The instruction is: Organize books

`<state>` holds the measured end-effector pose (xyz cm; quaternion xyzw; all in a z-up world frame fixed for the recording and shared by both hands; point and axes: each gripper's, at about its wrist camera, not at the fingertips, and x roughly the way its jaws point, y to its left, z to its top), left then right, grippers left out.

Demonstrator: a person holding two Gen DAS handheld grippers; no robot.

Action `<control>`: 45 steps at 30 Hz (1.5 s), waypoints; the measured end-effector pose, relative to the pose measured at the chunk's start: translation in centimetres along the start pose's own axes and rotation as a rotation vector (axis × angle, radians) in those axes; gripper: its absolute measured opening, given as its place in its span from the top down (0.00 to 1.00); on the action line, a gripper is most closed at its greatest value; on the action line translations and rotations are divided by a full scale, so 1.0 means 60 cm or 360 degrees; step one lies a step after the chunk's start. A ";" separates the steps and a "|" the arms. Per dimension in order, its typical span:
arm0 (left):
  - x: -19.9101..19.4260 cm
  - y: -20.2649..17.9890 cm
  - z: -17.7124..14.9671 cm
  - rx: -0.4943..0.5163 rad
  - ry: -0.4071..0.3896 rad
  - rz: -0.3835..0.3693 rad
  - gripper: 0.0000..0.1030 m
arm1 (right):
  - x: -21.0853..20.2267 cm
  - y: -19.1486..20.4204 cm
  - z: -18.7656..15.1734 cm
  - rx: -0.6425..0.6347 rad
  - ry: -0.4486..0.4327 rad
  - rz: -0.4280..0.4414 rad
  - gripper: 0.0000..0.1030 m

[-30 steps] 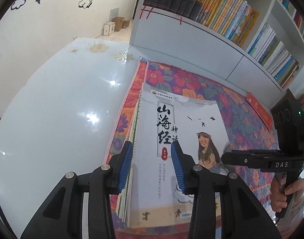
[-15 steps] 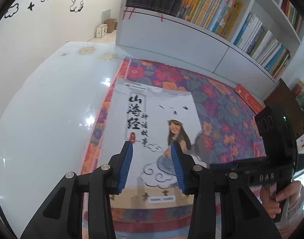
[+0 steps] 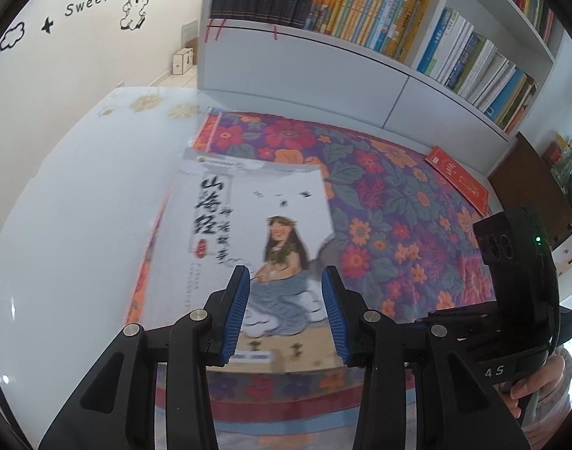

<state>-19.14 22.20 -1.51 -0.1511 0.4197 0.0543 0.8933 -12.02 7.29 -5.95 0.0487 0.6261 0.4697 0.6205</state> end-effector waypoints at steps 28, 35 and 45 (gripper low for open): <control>0.342 -0.489 0.054 0.0249 0.0306 -0.0423 0.64 | -0.552 -0.643 -0.101 0.1063 -0.1032 -0.0286 0.60; 0.380 -0.477 0.050 0.0236 0.0387 -0.0426 0.64 | -0.543 -0.725 -0.072 0.1127 -0.1019 -0.0037 0.62; 0.404 -0.438 0.053 0.0153 0.0431 -0.0468 0.64 | -0.519 -0.764 -0.039 0.1153 -0.1030 0.0103 0.87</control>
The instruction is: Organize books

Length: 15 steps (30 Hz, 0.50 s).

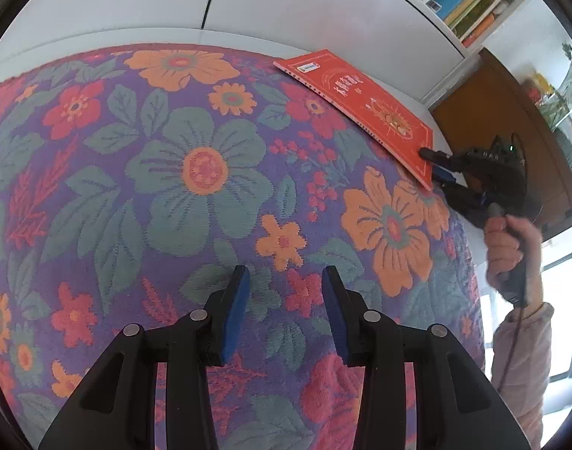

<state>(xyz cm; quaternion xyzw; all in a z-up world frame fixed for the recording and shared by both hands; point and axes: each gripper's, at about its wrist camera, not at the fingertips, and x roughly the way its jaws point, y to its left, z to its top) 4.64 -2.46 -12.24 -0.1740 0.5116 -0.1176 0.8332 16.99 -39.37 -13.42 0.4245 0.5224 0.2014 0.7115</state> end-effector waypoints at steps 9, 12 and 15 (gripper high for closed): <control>-0.034 0.003 -0.011 -0.0007 -0.0022 0.0024 0.64 | 0.041 0.058 -0.103 -0.0222 0.0126 0.0112 0.92; -0.059 -0.002 -0.022 0.0013 -0.0043 0.0032 0.64 | 0.053 0.072 -0.158 -0.0222 0.0134 0.0148 0.92; -0.091 -0.006 -0.039 0.0040 -0.0073 0.0047 0.64 | 0.051 0.088 -0.215 -0.0281 0.0115 0.0113 0.92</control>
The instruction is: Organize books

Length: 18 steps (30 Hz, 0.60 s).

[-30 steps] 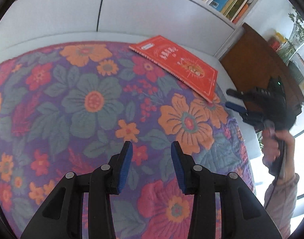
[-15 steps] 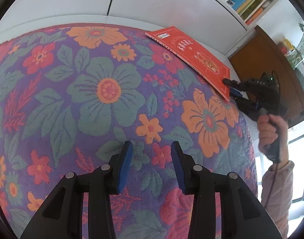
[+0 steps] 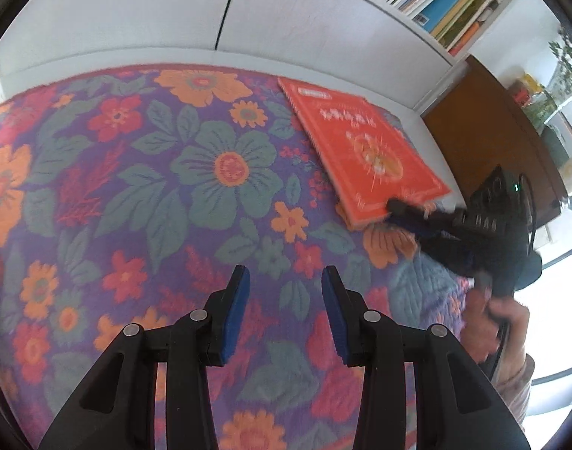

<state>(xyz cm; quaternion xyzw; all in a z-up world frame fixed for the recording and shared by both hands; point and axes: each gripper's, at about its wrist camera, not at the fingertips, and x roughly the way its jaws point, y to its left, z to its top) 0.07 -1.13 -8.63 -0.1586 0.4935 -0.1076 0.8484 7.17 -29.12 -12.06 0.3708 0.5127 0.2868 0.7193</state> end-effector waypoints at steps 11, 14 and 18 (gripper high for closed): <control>-0.026 -0.012 -0.073 0.0063 0.0041 -0.0035 0.64 | -0.025 0.059 -0.289 -0.0117 0.0297 -0.0209 0.81; -0.013 -0.015 -0.091 0.0070 0.0077 -0.0051 0.64 | -0.028 0.072 -0.331 -0.0133 0.0471 -0.0164 0.81; 0.002 -0.023 -0.104 0.0112 0.0092 -0.0017 0.64 | -0.066 0.110 -0.327 -0.0343 0.0364 -0.0259 0.81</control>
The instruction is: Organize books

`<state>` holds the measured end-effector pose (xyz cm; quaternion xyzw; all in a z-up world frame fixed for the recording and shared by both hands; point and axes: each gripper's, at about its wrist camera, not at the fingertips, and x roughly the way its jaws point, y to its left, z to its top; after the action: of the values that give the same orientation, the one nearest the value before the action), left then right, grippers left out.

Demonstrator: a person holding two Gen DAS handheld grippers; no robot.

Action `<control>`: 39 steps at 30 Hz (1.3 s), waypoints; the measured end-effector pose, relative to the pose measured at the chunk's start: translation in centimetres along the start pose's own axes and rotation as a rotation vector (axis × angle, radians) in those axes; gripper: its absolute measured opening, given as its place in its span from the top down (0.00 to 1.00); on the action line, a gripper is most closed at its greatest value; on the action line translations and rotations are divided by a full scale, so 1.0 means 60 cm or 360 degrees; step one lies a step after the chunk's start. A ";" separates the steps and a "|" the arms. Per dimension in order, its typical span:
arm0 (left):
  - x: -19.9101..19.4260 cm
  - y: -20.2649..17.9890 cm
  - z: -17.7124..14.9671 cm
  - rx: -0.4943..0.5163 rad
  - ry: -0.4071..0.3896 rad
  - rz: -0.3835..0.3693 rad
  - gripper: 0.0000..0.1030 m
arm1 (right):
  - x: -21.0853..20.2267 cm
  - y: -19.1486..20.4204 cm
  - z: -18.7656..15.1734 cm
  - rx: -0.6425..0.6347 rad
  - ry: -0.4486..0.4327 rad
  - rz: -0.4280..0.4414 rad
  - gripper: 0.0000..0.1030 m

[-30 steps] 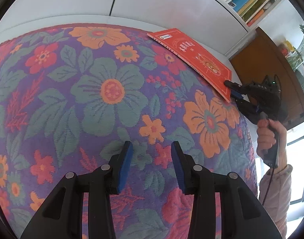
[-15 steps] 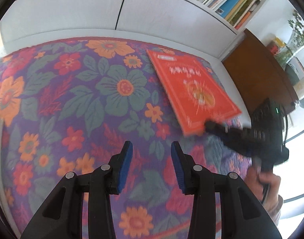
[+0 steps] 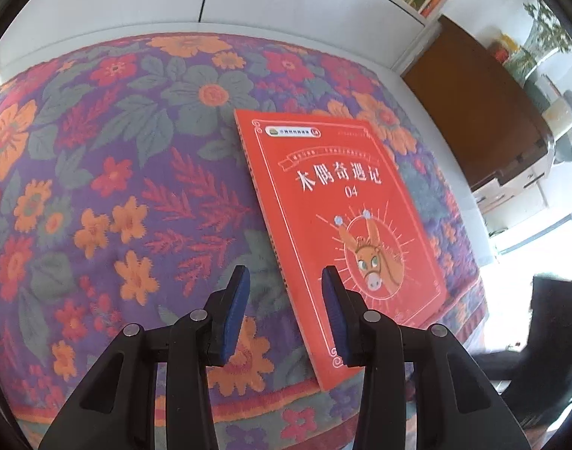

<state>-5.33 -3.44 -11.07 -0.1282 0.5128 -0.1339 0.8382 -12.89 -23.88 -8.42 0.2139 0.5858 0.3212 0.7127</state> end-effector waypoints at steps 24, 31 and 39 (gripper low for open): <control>0.032 -0.023 0.004 0.0087 0.0014 0.0050 0.64 | 0.004 -0.064 0.181 -0.0190 -0.0181 -0.0530 0.67; 0.008 -0.016 -0.017 0.0083 0.0022 0.0101 0.64 | 0.008 -0.051 0.163 -0.0192 -0.0153 -0.0532 0.66; -0.044 0.051 -0.064 0.0010 0.0062 0.0117 0.64 | 0.044 -0.012 0.105 -0.0208 0.0125 -0.0265 0.66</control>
<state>-9.61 0.08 -11.69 -0.1040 0.5331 -0.1073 0.8328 -6.33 -22.06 -9.39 0.1047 0.6068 0.3064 0.7259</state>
